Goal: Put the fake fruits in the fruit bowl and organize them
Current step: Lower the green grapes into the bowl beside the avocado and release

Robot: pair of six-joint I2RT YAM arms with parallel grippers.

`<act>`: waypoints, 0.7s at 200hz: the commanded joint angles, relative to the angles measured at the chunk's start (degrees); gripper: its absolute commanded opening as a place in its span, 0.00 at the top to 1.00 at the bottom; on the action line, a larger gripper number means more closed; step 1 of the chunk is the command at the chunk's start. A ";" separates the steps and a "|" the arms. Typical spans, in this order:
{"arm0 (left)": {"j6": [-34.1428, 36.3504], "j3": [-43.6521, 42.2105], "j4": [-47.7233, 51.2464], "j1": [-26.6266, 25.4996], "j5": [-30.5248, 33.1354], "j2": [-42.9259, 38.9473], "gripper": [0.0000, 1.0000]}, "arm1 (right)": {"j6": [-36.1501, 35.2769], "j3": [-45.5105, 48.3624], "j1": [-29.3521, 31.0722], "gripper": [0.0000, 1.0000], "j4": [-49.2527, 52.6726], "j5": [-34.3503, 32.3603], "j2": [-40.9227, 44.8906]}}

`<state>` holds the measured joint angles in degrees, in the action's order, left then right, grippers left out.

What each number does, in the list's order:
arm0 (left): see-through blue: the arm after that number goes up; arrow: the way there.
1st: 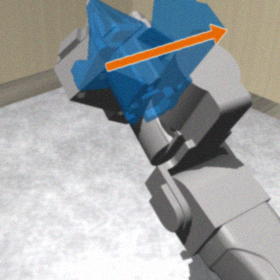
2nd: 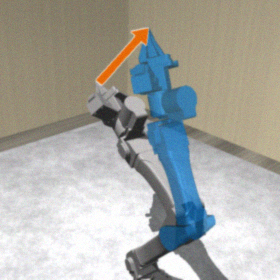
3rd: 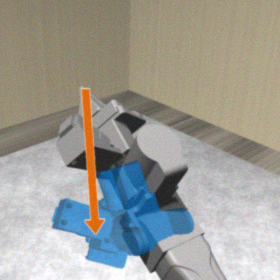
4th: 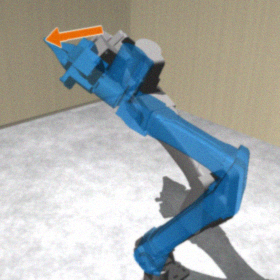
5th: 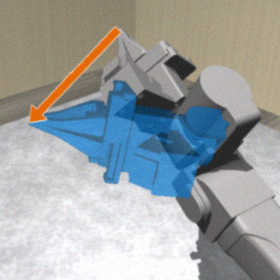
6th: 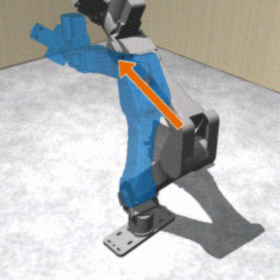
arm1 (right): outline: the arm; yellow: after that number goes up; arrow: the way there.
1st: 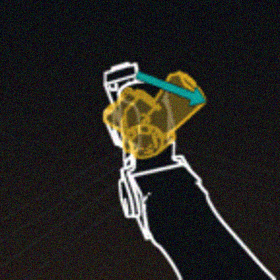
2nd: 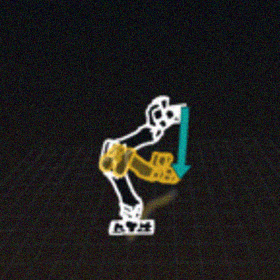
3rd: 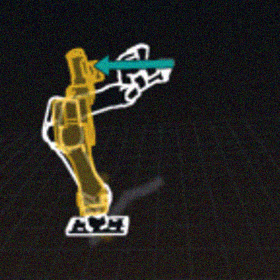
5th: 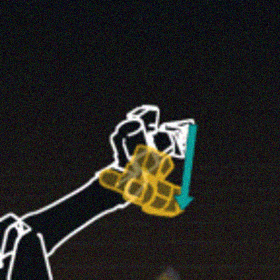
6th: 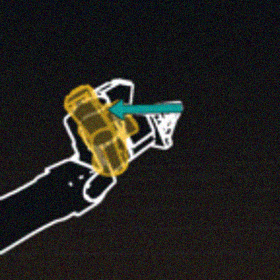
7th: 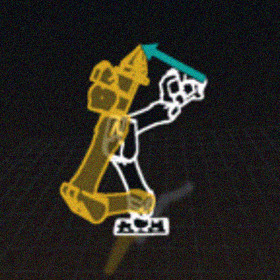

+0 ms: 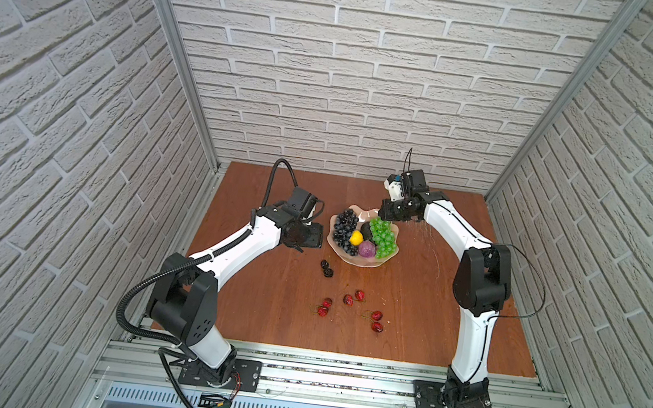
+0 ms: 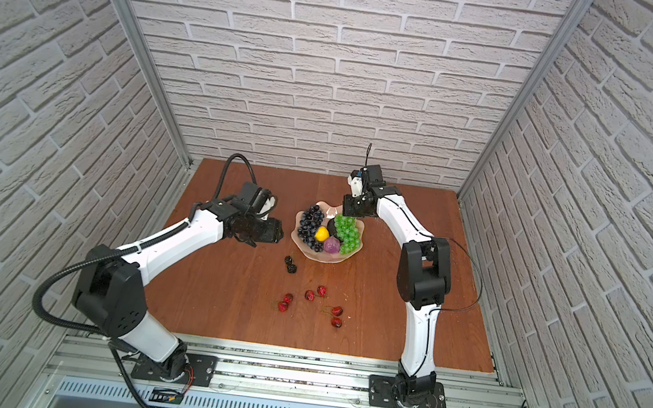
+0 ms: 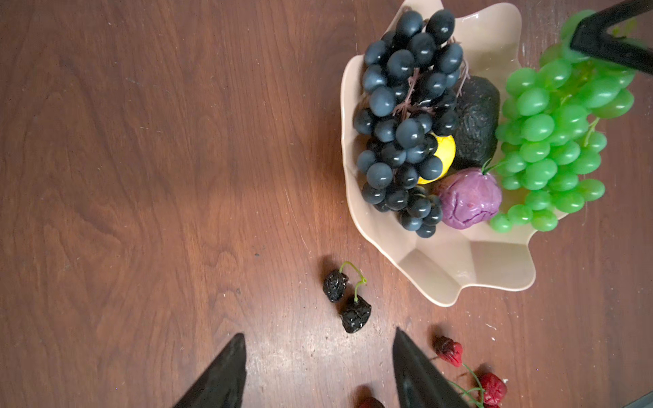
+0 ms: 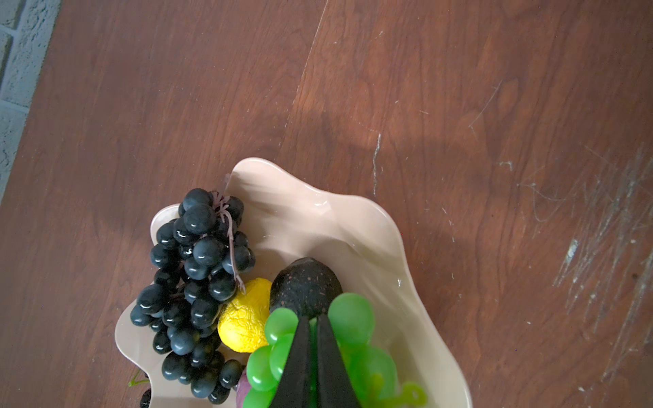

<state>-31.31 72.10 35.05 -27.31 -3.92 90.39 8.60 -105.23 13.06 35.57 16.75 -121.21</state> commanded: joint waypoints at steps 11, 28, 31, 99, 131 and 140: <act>0.33 1.89 0.19 0.53 -0.07 0.38 0.34 | -0.72 -2.21 -0.05 0.94 -3.00 3.16 -1.12; 0.29 1.91 0.20 0.53 -0.08 0.45 0.34 | -0.88 -2.96 0.12 0.94 -3.14 3.69 -1.43; 0.29 1.91 0.20 0.52 -0.04 0.42 0.34 | -0.92 -3.11 0.19 0.94 -3.07 3.58 -1.44; 0.28 1.66 0.37 0.52 -0.02 0.01 0.34 | -2.43 -4.85 1.18 0.81 -2.09 5.61 -3.13; 0.35 1.73 0.46 0.52 0.04 -0.27 0.34 | -3.18 -6.35 1.62 0.79 -0.76 6.21 -4.64; 0.37 1.73 0.55 0.54 0.13 -0.38 0.34 | -3.25 -6.86 1.79 0.77 -0.38 6.32 -4.91</act>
<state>-31.31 72.60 35.55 -27.27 -3.92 90.41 6.59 -110.06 14.17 35.00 21.56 -124.88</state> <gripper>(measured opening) 0.661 0.214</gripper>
